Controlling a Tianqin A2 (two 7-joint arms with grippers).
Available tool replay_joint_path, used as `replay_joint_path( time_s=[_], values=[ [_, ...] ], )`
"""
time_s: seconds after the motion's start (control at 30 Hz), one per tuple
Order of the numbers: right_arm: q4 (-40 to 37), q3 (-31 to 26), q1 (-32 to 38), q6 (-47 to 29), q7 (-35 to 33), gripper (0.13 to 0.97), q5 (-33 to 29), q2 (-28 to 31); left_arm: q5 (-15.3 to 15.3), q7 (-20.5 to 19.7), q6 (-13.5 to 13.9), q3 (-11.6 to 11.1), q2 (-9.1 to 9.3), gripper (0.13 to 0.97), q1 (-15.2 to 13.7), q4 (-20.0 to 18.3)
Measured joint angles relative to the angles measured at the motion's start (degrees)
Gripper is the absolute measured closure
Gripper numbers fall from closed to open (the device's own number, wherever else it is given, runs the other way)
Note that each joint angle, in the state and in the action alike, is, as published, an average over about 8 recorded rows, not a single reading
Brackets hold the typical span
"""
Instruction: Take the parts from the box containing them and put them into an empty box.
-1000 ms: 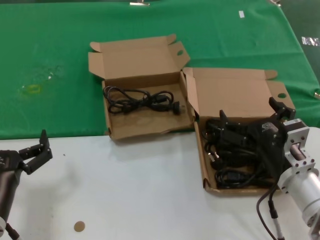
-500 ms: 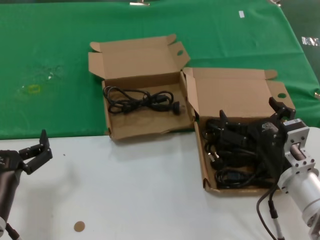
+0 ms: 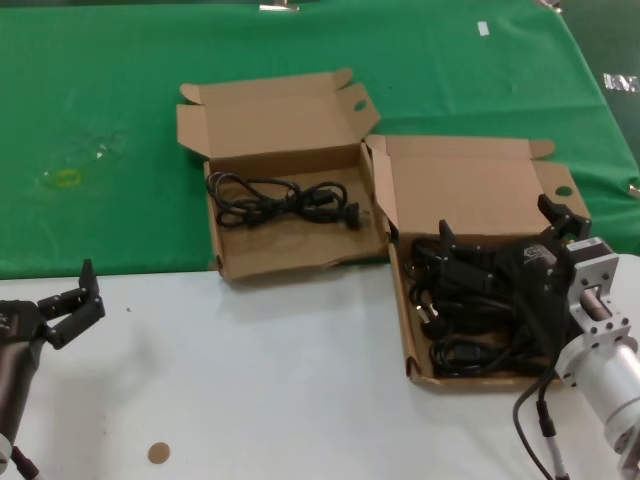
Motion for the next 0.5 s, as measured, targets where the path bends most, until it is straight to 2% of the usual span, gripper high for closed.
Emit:
replay_joint_path(
  time_s=[0.5],
  values=[
    [0.0, 0.0, 0.0, 0.0, 0.0, 0.129, 0.0, 0.0, 0.0, 0.0, 0.0, 0.0, 0.0, 0.132, 0.0, 0.0]
  ],
)
